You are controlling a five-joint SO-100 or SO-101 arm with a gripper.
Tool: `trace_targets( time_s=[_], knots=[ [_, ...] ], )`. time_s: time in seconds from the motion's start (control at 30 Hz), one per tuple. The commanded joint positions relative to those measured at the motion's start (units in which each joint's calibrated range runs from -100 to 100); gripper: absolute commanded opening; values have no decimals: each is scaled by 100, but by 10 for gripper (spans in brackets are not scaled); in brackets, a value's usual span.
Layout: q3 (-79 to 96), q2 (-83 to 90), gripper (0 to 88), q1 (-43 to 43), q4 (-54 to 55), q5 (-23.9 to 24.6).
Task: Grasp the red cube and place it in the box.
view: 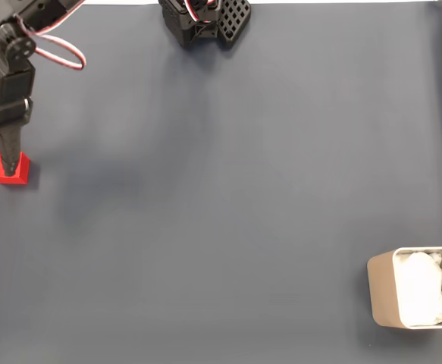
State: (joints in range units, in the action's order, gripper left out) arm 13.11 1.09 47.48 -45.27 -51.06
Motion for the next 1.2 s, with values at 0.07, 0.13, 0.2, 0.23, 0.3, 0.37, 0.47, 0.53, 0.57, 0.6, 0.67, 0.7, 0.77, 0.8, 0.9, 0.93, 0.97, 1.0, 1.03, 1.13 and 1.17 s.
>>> trace_targets(
  time_s=[0.07, 0.13, 0.2, 0.23, 0.3, 0.37, 0.47, 0.53, 0.57, 0.6, 0.67, 0.7, 0.77, 0.8, 0.9, 0.93, 0.97, 1.0, 1.03, 1.13, 1.17],
  knots=[
    [258, -31, 292, -124, 355, -83],
    [377, -57, 296, -138, 420, -107],
    [486, -83, 298, -153, 477, -117],
    [550, -100, 299, -160, 518, -117],
    [651, -135, 300, -174, 584, -122],
    [705, -187, 301, -195, 641, -112],
    [705, -265, 303, -231, 691, -88],
    [705, -334, 304, -259, 723, -78],
    [678, -369, 305, -273, 723, -73],
    [660, -412, 305, -295, 732, -63],
    [596, -490, 306, -323, 748, -34],
    [559, -533, 306, -337, 756, -15],
    [450, -628, 307, -366, 756, 20],
    [413, -680, 307, -373, 756, 29],
    [304, -802, 308, -401, 756, 63],
    [286, -845, 308, -408, 756, 73],
    [249, -880, 308, -408, 756, 88],
    [222, -914, 308, -422, 756, 98],
    [185, -949, 309, -430, 773, 112],
    [21, -1070, 309, -444, 789, 161],
    [-34, -1105, 310, -444, 789, 161]
  ],
)
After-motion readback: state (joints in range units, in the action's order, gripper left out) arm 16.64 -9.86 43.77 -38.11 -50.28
